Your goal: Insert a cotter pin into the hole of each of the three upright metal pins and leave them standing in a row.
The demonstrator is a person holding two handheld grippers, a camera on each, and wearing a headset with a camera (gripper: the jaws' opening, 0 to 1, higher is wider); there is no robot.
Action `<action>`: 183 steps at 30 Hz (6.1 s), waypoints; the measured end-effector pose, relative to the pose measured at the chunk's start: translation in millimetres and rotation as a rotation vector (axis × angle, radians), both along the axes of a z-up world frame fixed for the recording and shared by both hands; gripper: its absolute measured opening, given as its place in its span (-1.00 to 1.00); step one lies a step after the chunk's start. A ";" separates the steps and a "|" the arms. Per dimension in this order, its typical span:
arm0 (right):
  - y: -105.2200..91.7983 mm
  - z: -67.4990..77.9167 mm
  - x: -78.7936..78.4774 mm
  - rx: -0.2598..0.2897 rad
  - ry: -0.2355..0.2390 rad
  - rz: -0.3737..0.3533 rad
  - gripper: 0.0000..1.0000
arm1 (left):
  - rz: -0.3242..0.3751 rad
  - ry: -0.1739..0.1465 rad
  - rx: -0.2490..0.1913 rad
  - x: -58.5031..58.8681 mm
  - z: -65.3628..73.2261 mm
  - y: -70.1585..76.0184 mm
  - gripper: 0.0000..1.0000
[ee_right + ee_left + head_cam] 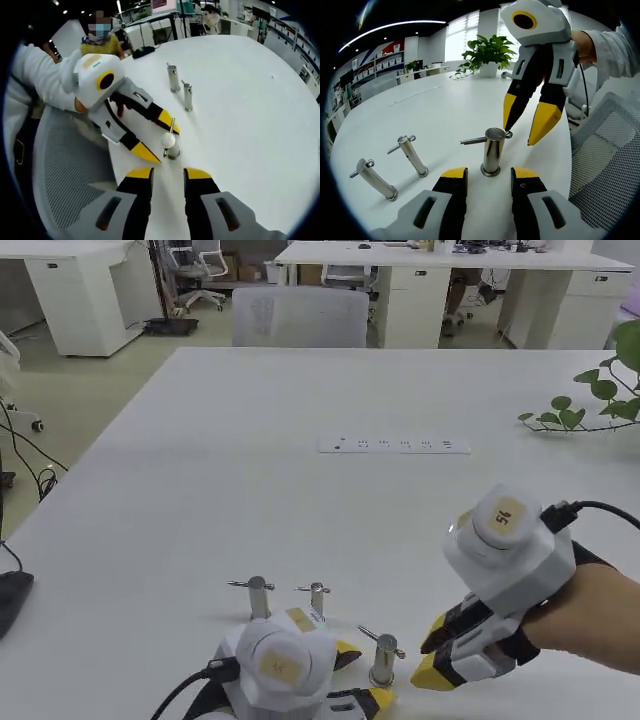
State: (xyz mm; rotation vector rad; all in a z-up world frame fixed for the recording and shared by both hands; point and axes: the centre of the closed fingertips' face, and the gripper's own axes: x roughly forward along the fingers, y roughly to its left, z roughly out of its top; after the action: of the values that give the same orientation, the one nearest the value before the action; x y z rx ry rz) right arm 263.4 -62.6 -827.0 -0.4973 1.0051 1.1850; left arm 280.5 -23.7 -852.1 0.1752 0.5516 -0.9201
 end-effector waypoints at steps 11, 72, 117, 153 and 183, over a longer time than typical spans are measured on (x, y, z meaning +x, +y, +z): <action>7.1 -8.1 -4.1 0.056 -0.052 -0.008 -0.28 | -0.076 0.034 -0.093 -10.3 27.8 24.6 -0.10; 39.9 -18.9 19.6 0.247 -0.238 0.152 -0.73 | 0.071 -0.069 -0.205 -31.3 69.7 150.5 0.37; 42.5 -12.2 69.8 0.277 -0.187 0.366 -0.73 | 0.067 -0.053 -0.208 -31.0 71.7 147.3 0.35; 26.0 2.0 69.4 0.335 -0.159 0.171 -0.21 | 0.087 -0.079 -0.209 -22.7 77.2 148.5 0.34; -1.7 33.8 27.4 0.394 -0.208 -0.242 0.71 | 0.191 -0.087 -0.165 -16.3 73.9 165.3 0.55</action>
State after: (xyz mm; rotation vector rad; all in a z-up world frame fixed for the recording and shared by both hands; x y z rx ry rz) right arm 290.8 -64.3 -793.2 -0.1750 0.6130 1.0541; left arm 264.2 141.6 -778.2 0.0127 0.4026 -0.7645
